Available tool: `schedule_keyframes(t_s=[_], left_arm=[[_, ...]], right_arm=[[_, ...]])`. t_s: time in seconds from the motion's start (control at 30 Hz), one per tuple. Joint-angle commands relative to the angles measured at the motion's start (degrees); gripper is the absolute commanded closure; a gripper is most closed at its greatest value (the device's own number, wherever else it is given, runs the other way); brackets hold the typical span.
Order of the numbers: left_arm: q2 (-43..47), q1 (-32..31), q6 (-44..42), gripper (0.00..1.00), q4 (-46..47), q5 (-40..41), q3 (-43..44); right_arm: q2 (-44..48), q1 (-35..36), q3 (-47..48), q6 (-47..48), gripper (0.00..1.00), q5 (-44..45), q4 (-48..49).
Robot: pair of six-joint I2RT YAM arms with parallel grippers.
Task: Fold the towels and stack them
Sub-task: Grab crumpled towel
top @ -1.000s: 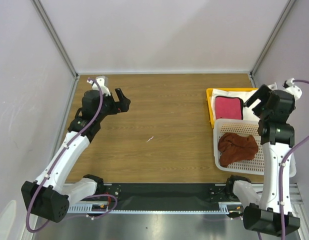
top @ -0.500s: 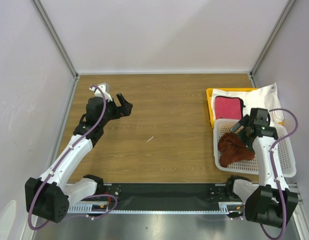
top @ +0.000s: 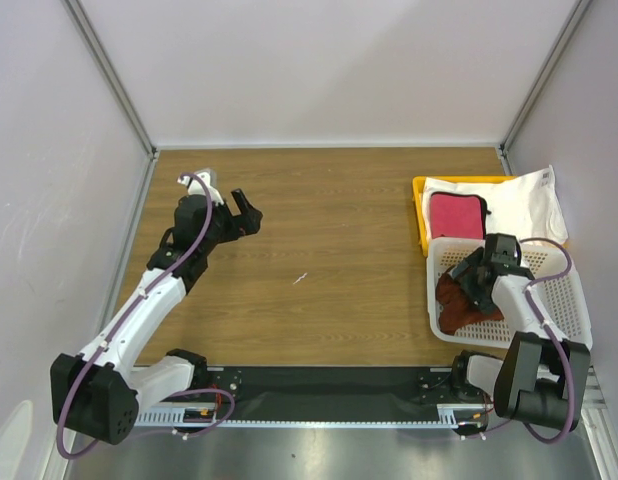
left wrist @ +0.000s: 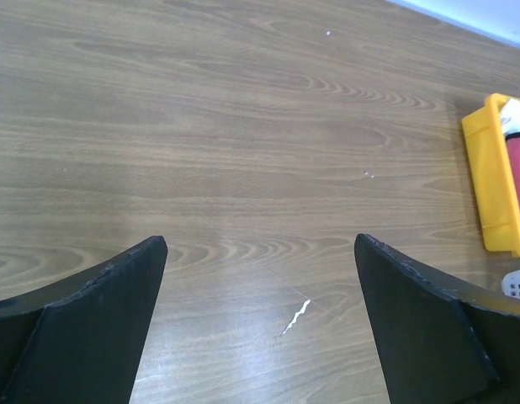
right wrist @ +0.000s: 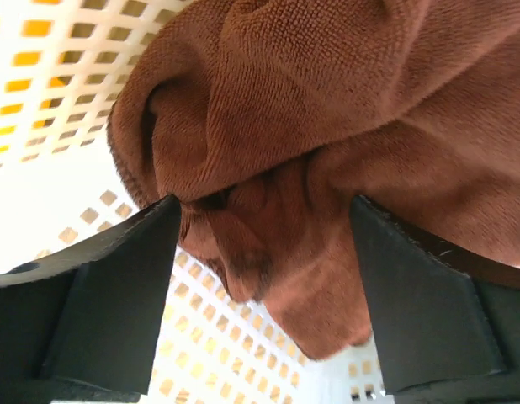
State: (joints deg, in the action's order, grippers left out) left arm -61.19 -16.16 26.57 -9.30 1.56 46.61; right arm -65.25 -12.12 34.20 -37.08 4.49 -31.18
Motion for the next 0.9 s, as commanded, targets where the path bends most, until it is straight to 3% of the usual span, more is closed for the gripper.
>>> schedule_keyframes(t_s=[0.0, 0.1, 0.2, 0.23, 0.27, 0.4, 0.6, 0.87], left_arm=[[-0.6, -0.1, 0.94, 0.0, -0.63, 1.69, 0.59], [-1.73, -0.1, 1.03, 0.0, -0.81, 2.57, 1.11], [-2.88, -0.1, 1.29, 0.0, -1.33, 3.01, 2.34], [-3.67, -0.1, 1.38, 0.0, -1.25, 3.01, 2.61], [-3.94, -0.18, 1.38, 0.0, -1.16, 3.01, 2.78], [-5.78, -0.1, 1.47, 0.0, -0.81, 3.01, 4.19], [-8.5, -0.1, 1.21, 0.0, 0.16, 1.78, 5.86], [-11.41, -0.1, -1.86, 0.0, 0.95, 1.34, 9.37]], right_arm=[[-1.1, 0.17, -1.32, -1.94, 0.18, -0.71, 7.09], [-0.67, 0.08, -2.9, -2.29, 0.38, -0.97, 9.28], [0.39, -0.01, -2.73, -2.47, 0.72, -0.89, 9.56], [0.65, -0.1, -2.38, -2.47, 0.96, -0.63, 9.12], [1.52, -0.01, -1.86, -2.47, 1.0, 0.07, 8.34], [5.04, -0.1, 1.92, -0.72, 1.0, 0.87, 2.03], [11.54, 0.17, 14.74, 1.83, 1.0, 5.35, -10.11], [9.1, 2.88, 38.97, 9.2, 1.0, 2.46, -11.36]])
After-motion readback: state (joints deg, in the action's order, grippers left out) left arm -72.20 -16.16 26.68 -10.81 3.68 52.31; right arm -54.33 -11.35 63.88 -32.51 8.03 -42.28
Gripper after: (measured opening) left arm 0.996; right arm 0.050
